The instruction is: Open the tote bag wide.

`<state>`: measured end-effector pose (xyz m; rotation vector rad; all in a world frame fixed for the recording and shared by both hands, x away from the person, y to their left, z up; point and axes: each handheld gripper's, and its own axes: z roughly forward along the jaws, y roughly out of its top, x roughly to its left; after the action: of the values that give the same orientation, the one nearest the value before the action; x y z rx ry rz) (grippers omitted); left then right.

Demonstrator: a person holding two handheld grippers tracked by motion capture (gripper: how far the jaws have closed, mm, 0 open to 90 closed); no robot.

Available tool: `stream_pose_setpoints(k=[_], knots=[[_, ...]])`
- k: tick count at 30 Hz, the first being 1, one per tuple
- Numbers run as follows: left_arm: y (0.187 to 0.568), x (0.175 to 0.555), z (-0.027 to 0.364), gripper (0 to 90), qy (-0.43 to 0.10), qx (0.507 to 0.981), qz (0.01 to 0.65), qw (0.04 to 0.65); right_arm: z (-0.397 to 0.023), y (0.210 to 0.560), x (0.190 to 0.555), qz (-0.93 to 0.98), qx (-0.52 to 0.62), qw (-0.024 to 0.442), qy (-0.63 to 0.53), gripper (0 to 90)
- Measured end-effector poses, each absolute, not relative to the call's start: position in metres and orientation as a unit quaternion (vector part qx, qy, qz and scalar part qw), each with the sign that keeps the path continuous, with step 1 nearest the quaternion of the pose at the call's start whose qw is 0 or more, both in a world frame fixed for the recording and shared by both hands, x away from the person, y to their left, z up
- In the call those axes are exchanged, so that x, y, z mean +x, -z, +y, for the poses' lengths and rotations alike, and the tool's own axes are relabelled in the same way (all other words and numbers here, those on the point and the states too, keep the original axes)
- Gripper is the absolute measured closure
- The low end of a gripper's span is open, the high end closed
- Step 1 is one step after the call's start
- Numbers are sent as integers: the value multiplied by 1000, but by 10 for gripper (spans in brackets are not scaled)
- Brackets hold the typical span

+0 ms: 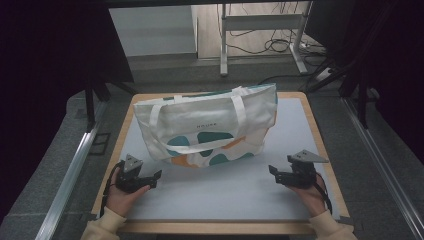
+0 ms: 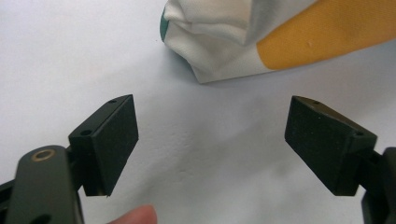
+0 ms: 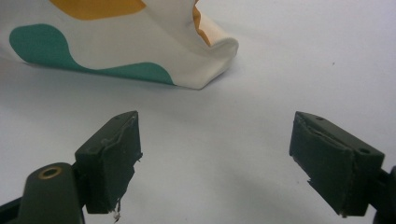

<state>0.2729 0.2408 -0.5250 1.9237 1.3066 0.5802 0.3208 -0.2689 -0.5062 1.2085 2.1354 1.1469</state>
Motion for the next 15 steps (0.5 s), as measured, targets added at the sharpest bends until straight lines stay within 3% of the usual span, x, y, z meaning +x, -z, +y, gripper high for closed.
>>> stream_pose_setpoints(k=[15], knots=[[526,257,256,237,-208,740,518,375,-255,503,319,785,407,212,-416,227]])
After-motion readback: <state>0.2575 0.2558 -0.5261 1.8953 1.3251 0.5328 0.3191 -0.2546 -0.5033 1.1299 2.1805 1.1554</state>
